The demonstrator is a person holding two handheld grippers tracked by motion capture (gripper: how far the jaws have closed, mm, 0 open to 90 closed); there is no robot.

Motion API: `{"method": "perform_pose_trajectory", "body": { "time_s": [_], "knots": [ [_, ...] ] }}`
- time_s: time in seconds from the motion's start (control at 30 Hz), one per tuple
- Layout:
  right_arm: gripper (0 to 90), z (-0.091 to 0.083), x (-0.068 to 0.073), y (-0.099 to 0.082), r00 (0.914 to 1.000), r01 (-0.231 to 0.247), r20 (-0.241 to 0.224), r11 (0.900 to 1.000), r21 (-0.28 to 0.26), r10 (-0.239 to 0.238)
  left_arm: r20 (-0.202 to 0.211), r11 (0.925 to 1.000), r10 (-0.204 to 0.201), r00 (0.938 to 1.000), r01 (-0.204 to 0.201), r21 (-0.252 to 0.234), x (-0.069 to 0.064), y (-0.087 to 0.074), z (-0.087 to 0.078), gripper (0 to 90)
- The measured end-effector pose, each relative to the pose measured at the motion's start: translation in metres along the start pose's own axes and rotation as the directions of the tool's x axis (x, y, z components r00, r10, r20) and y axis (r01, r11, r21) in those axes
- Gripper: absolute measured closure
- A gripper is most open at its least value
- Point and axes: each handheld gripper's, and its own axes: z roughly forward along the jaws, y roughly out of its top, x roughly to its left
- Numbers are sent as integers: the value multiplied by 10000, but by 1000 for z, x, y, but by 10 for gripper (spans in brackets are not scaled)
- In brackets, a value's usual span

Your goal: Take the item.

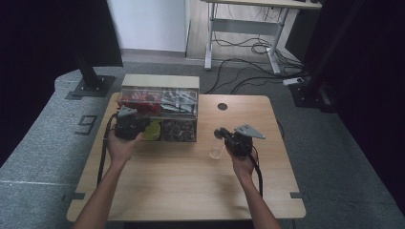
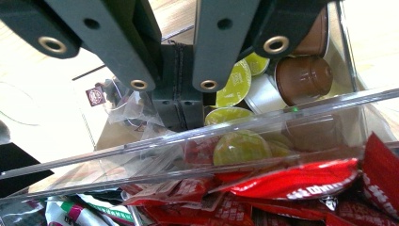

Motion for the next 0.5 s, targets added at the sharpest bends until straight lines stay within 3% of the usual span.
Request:
{"method": "perform_pose_trajectory", "body": {
  "time_s": [0.37,0.5],
  "knots": [
    [882,1,2,-7,9999,123,-93,9997,202,-122,-5,10000,-9,10000,9,-12,0,0,0,896],
    [768,2,4,-8,9992,377,95,9989,270,-380,3,10000,-2,10000,2,1,0,0,0,897]
  ]
}}
